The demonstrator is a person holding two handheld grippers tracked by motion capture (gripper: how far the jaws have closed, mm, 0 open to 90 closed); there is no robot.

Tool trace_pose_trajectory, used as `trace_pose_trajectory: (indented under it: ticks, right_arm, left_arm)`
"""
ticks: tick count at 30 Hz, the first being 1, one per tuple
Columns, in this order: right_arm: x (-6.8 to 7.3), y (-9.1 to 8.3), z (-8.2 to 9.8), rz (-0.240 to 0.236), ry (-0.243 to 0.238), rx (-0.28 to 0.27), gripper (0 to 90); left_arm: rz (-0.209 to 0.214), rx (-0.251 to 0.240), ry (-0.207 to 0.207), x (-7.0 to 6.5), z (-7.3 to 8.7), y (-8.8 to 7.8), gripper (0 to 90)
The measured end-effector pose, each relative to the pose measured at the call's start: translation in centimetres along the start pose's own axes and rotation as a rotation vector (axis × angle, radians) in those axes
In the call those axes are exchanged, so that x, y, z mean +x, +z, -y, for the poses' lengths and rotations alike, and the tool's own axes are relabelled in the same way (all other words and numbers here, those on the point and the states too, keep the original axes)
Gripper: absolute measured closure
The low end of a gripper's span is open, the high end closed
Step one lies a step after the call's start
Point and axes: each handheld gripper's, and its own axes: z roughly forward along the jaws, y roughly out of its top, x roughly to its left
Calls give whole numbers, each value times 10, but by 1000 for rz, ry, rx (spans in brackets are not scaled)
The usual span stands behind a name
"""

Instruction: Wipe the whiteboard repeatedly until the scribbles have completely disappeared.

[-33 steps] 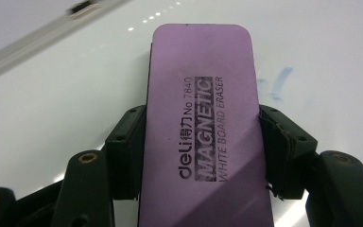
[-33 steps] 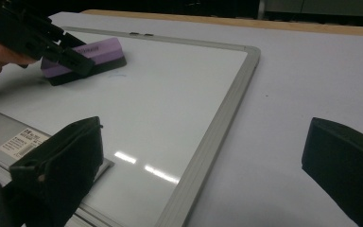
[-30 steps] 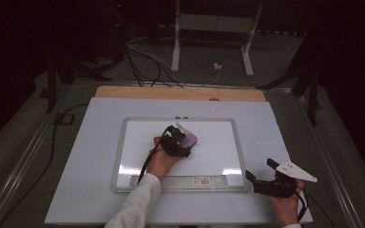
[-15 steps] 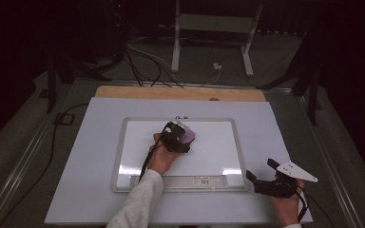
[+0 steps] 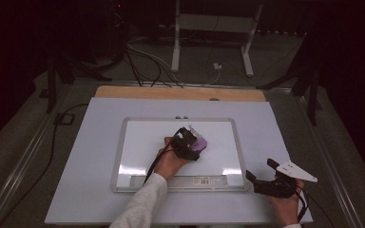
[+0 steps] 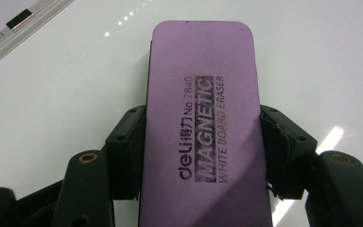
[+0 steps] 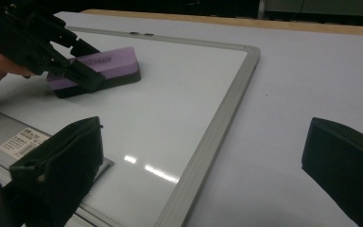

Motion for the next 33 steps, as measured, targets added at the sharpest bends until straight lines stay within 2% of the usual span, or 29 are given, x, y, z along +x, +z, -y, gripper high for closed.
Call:
trace_pose_trajectory:
  ticks: [6, 9, 11, 13, 18, 21, 25, 27, 30, 33]
  right_arm:
    - [-1, 0, 0, -1, -1, -2, 1]
    - [-1, 0, 0, -2, 1, 0, 1]
    - [0, 0, 0, -2, 1, 0, 1]
    - [0, 1, 0, -3, 0, 2, 1]
    - [1, 2, 0, -4, -5, 7, 1]
    - [1, 2, 0, -4, -6, 6, 1]
    - [1, 2, 0, -4, -6, 7, 1]
    - [1, 2, 0, -3, -4, 5, 1]
    - [0, 1, 0, -1, -2, 3, 1]
    - [0, 0, 0, 0, -1, 1, 1]
  left_arm:
    - [-94, 16, -105, 28, 5, -2, 415]
    - [-99, 21, -141, 37, 7, -3, 415]
    - [-106, 21, -138, 35, 6, -3, 415]
    - [-83, 15, -128, 32, 5, -2, 415]
    - [-75, 15, -77, 15, -1, 1, 415]
    - [-53, 13, -54, 5, -3, 2, 414]
    - [-3, 11, -12, -8, -5, 2, 414]
    - [-5, 14, 8, -12, -7, 2, 414]
    - [8, 12, -10, -9, -7, 3, 414]
    - [-6, 10, -31, -4, -6, 4, 414]
